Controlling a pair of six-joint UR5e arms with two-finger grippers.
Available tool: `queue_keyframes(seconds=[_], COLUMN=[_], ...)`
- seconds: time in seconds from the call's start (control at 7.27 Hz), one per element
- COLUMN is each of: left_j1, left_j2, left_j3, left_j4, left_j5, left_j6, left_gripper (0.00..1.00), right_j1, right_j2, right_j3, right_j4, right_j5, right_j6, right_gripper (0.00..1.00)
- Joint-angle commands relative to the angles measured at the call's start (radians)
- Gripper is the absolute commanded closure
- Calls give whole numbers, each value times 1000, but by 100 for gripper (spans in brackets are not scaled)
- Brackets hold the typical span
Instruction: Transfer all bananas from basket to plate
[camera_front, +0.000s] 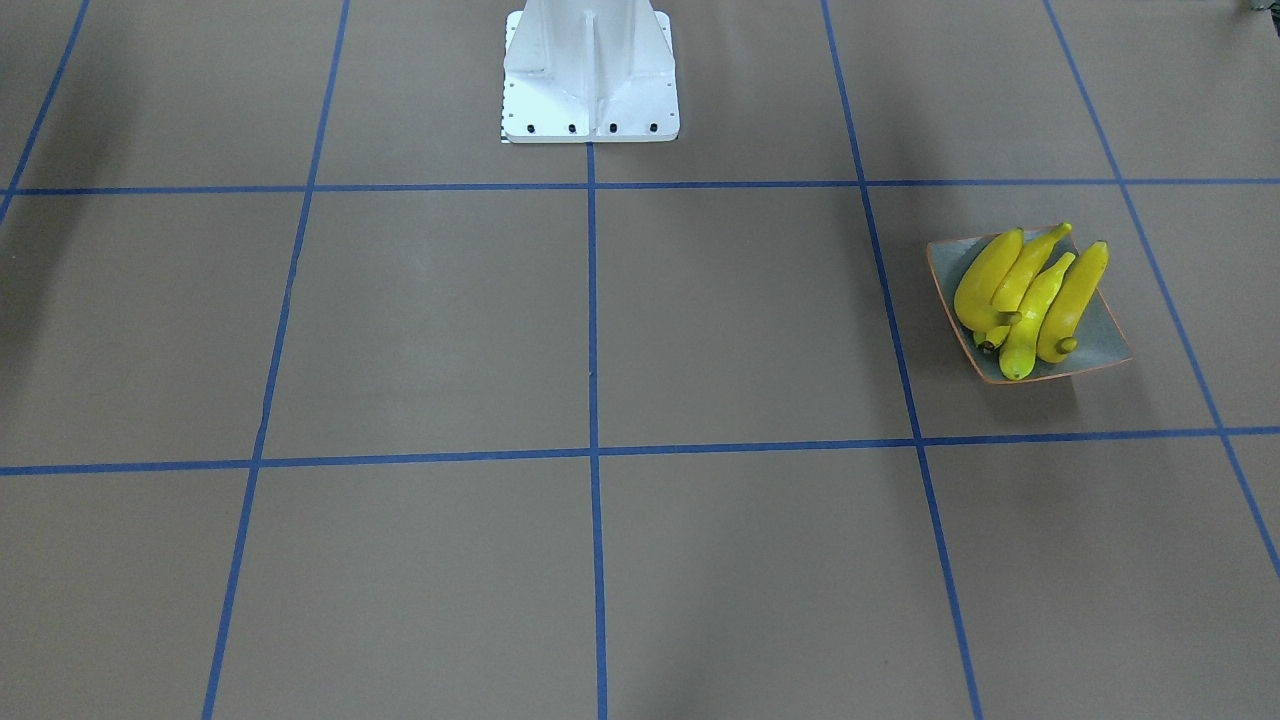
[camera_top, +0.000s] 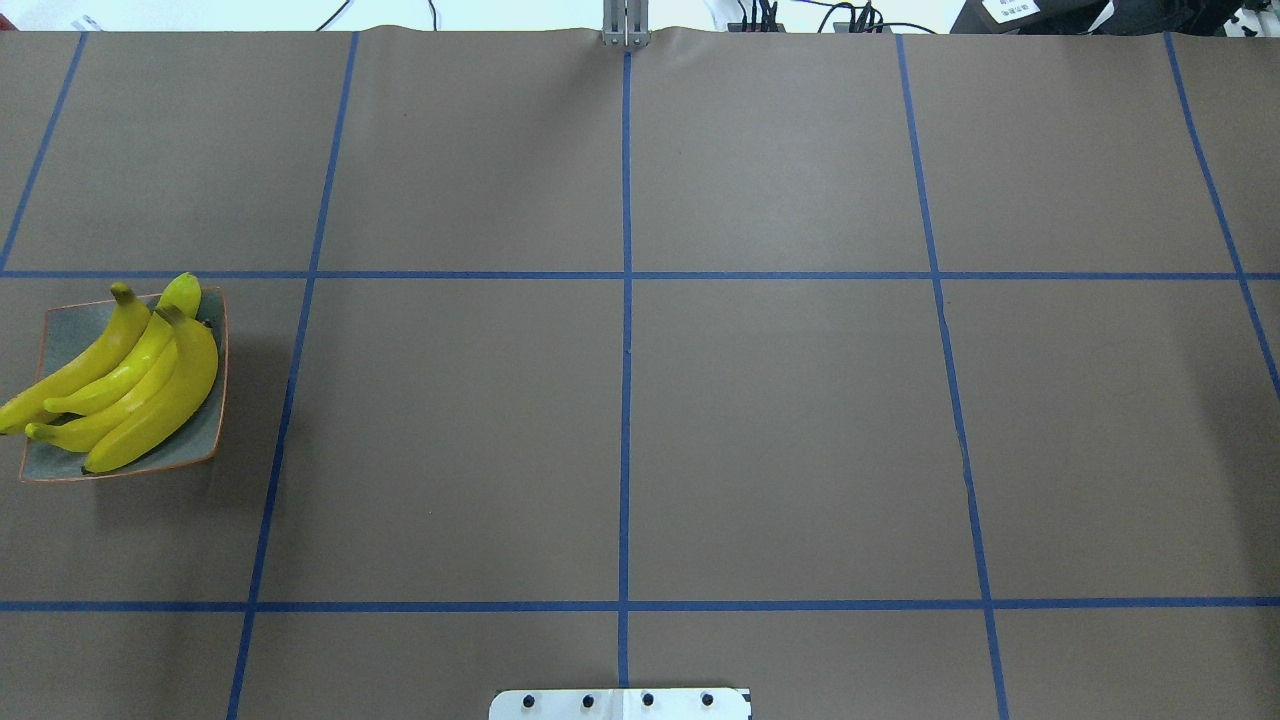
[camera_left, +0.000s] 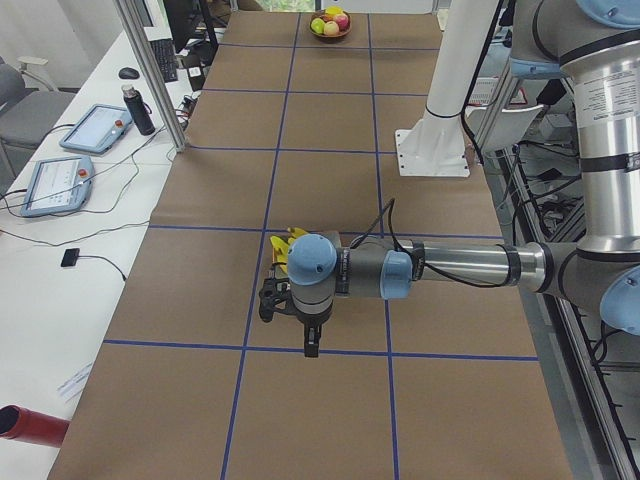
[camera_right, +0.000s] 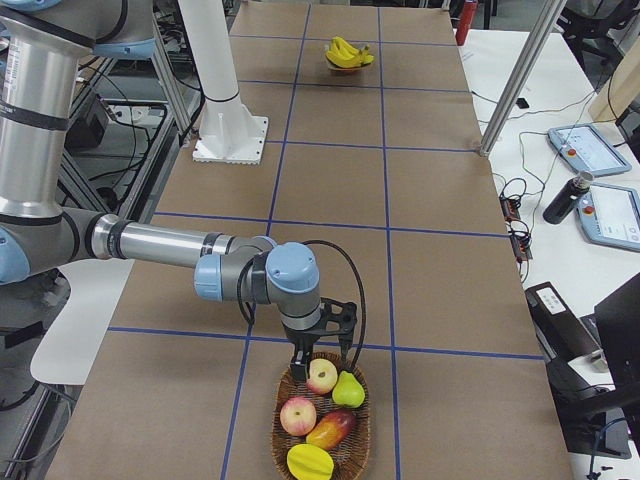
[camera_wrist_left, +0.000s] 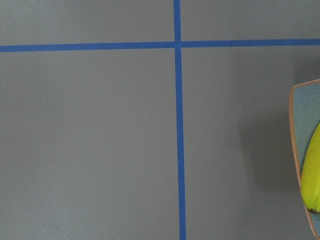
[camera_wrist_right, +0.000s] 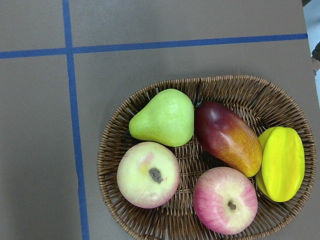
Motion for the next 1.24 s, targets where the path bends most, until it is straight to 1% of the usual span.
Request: queue_keyframes(seconds=[0.0,0.28,0.55,0.69,1.1], left_j1=[1,1,1,1,1], left_j2=[0,0,0,-1,-3], left_j3=[0,0,0,0,-2], left_j4=[-1,2,-1,-1,-2], left_j5=[-3,0,1,1,1], left_j6=[1,1,3,4,4], left_gripper=[0,0,0,0,0], right_j1=[0,0,0,0,0], right_j2=[-1,-2,-1,-2,-2], right_j3=[7,7,7,7,5], right_j4=[0,2,2,2,2], right_j5=[27,50,54,77,82], right_j6=[0,0,1,1,1], right_gripper=[0,0,0,0,0])
